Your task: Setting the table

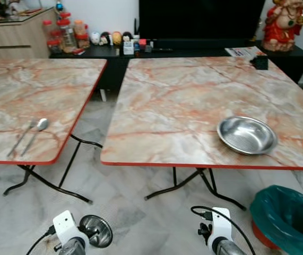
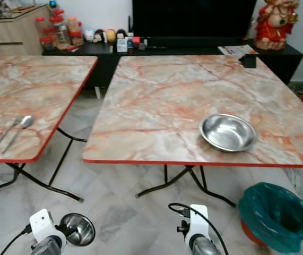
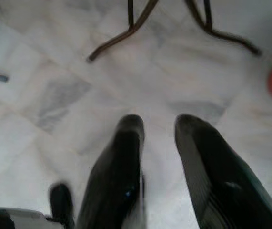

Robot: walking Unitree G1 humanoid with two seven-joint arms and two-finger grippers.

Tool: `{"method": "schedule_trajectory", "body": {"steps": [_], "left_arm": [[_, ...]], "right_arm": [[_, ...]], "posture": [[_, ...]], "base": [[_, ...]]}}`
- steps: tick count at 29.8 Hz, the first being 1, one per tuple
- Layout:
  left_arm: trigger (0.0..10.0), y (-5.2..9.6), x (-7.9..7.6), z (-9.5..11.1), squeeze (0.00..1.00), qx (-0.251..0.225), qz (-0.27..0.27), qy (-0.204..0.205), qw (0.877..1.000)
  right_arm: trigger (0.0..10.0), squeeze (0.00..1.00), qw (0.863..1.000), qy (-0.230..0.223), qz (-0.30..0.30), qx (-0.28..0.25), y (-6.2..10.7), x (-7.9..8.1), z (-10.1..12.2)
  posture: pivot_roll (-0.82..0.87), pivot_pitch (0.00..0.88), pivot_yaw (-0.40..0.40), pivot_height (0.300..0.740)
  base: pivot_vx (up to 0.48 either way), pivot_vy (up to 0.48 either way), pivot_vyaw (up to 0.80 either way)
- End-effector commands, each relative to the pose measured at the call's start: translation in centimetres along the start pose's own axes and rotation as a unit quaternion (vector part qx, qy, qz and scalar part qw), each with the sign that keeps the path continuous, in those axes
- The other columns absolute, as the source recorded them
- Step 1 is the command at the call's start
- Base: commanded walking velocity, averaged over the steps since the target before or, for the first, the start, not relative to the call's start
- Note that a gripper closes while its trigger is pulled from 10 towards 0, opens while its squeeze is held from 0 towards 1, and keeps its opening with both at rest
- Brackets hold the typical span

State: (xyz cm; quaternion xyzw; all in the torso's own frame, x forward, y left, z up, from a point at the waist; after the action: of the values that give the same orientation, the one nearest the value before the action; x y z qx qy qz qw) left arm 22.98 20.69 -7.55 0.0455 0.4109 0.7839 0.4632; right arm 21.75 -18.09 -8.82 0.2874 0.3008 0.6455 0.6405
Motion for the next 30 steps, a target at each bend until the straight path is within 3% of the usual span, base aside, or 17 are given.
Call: {"method": "schedule_trajectory", "body": {"steps": [1,30], "left_arm": [[10.0,0.0,0.8,0.5,0.0,-0.007,0.012,-0.007,1.0],[10.0,0.1,0.9,0.6,0.0,-0.021,-0.001,0.002,1.0]], "right_arm": [[10.0,0.0,1.0,-0.005,0.008,-0.006,-0.2,0.7,0.5],[10.0,0.0,1.0,-0.008,0.006,0.002,0.1,0.5,-0.6]], "posture": [[0.05,0.0,-0.001,0.74],[0.05,0.0,0.002,0.74]], "base": [[0.0,-0.405,0.0],[0.0,-0.402,0.0]]}}
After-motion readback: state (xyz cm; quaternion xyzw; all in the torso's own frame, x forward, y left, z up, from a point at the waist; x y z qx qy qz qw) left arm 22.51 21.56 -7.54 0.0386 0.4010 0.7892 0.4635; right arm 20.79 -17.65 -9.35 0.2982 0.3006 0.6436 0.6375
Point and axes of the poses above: a point about 5 cm out from each wrist's last joint towards the gripper, its own y axis pointing back from the gripper into the wrist, its own z axis along the axis of the wrist's last joint, x = y × z, the point moved 2 cm from there along -y, pointing out of the wrist towards the gripper, and after that the axes turned 8 degrees about y, right-handed, at the moved point
